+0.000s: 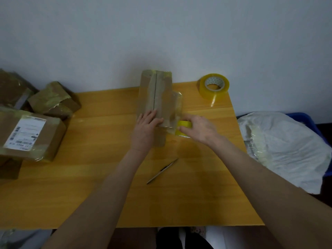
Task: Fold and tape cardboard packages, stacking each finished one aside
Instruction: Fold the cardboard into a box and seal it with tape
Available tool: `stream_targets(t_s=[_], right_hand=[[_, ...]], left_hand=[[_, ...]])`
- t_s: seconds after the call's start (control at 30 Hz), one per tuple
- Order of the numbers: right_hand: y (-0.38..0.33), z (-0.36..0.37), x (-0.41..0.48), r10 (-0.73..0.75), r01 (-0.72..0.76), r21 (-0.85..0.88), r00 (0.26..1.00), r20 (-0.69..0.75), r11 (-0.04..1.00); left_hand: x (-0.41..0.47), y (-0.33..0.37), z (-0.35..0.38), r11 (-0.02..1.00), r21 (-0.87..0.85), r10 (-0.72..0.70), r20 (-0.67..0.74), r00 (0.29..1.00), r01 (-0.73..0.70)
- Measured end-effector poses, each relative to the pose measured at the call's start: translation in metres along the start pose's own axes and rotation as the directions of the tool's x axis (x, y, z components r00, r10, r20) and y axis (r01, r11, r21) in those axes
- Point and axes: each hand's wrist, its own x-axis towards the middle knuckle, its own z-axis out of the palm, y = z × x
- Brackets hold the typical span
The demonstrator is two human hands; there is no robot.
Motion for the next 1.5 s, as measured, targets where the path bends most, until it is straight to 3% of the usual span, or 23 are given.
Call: stream_targets(t_s=[0.27, 0.37, 0.67, 0.73, 0.77, 0.83, 0.9, 1.0, 1.1, 1.2, 1.33, 1.5], right_hand=[[-0.006, 0.005, 0.019, 0.099, -0.097, -0.127, 0.995, 0.01, 0.987], [0.0, 0.005, 0.023, 0.112, -0.111, -0.078, 0.994, 0.0, 0.991], [-0.011, 0.007, 0.026, 0.121, -0.128, -0.035, 0.98, -0.157, 0.991], [-0.012, 0.008, 0.025, 0.115, -0.121, -0.034, 0.981, -0.16, 0.992], [-0.012, 0.007, 0.025, 0.113, -0.12, -0.035, 0.98, -0.164, 0.992], [-0.011, 0.008, 0.024, 0.11, -0.118, -0.034, 0.979, -0.173, 0.992], [-0.009, 0.008, 0.024, 0.11, -0.116, -0.023, 0.978, -0.178, 0.993], [-0.008, 0.006, 0.022, 0.11, -0.113, -0.003, 0.978, -0.176, 0.994], [-0.009, 0.003, 0.019, 0.101, -0.1, 0.014, 0.981, -0.167, 0.995], [-0.011, 0.001, 0.016, 0.106, -0.103, 0.022, 0.98, -0.169, 0.994], [-0.012, 0.0, 0.014, 0.128, -0.127, 0.016, 0.979, -0.156, 0.992], [-0.014, 0.0, 0.013, 0.139, -0.138, 0.014, 0.98, -0.145, 0.99]], left_hand=[[0.001, -0.02, 0.003, 0.991, -0.118, -0.063, 0.005, 0.998, 0.063], [0.003, -0.026, 0.003, 0.986, -0.148, -0.08, 0.026, 0.996, 0.083], [-0.04, 0.03, 0.005, 0.995, 0.003, -0.098, -0.082, 0.992, 0.098], [-0.071, 0.043, 0.021, 0.991, 0.0, -0.132, 0.1, 0.986, 0.133], [-0.083, 0.046, 0.028, 0.98, 0.033, -0.197, 0.261, 0.945, 0.195], [-0.103, 0.045, 0.042, 0.942, 0.156, -0.335, 0.504, 0.796, 0.298], [-0.11, 0.042, 0.047, 0.917, 0.223, -0.4, 0.548, 0.735, 0.332], [-0.106, 0.049, 0.033, 0.891, 0.166, -0.447, 0.485, 0.752, 0.422], [-0.092, 0.064, 0.001, 0.839, -0.072, -0.495, 0.313, 0.811, 0.54], [-0.065, 0.079, -0.032, 0.834, -0.26, -0.465, 0.142, 0.874, 0.486], [-0.036, 0.09, -0.048, 0.871, -0.217, -0.421, 0.13, 0.897, 0.441], [-0.023, 0.093, -0.051, 0.868, -0.153, -0.445, 0.186, 0.876, 0.473]])
